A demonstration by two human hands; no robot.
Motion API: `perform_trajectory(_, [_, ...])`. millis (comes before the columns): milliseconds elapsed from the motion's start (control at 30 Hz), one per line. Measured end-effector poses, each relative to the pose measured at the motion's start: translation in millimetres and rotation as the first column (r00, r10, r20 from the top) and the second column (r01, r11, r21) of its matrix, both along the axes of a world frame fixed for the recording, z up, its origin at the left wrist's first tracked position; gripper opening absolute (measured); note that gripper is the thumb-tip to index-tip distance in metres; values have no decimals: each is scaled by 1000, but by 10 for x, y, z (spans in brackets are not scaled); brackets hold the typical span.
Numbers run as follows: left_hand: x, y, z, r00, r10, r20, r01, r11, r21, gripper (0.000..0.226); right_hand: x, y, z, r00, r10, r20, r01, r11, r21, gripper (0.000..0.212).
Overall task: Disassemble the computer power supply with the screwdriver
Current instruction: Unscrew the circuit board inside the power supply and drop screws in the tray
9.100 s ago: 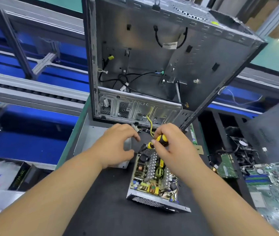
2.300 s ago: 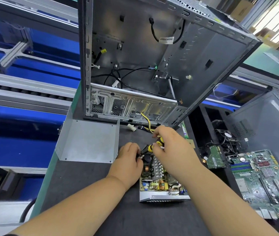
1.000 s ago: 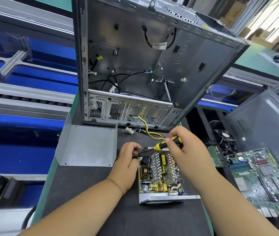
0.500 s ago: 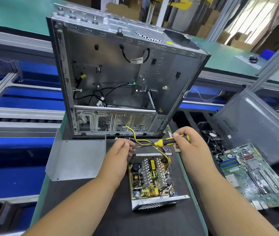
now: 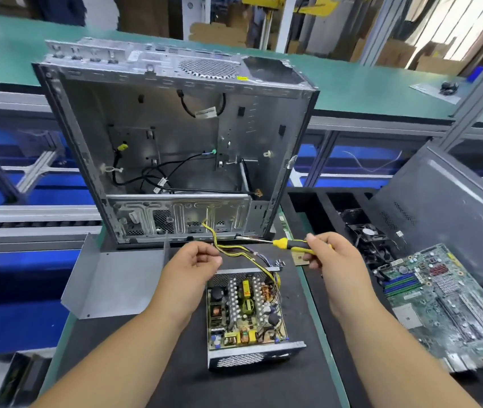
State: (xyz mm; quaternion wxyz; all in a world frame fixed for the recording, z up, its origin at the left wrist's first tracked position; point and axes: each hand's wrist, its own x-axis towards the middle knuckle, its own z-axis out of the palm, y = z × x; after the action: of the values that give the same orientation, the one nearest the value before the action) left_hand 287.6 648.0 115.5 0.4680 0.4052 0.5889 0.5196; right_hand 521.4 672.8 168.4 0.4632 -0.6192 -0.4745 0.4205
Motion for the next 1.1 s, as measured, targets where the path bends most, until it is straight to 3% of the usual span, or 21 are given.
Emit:
perform_trajectory(133, [318, 68, 72, 983, -59, -171, 61, 998, 3, 23, 434, 58, -57, 984, -43, -170, 25, 994, -104, 18])
perform_trajectory(267, [733, 158, 173, 929, -135, -344, 145, 989, 5, 24, 817, 103, -130, 982, -1, -187, -34, 982, -184, 13])
perform_trajectory(433, [1240, 266, 190, 791, -234, -566, 265, 964, -28, 26, 1219, 123, -198, 961, 109, -256, -156, 973, -172, 10])
perform_trajectory(567, [1475, 486, 188, 653, -263, -710, 325, 944, -50, 29, 1566, 135, -240, 956, 204, -213, -241, 956, -165, 18])
perform_trajectory(700, [1568, 813, 149, 553, -276, -786, 288, 949, -130, 29, 1872, 177, -301, 961, 229, -154, -256, 949, -183, 18])
perform_trajectory(800, [1632, 1102, 78, 342, -371, -863, 234, 923, -305, 25, 2030, 217, -355, 965, 216, -149, -244, 946, -214, 16])
perform_trajectory(900, [1695, 1344, -8, 159, -512, -844, 150, 857, -492, 27, 2134, 258, -399, 965, 219, -142, -248, 939, -239, 15])
perform_trajectory(1100, [1660, 1513, -182, 60, -627, -777, 63, 779, -624, 30, 2222, 315, -497, 970, 229, -76, -241, 925, -292, 14])
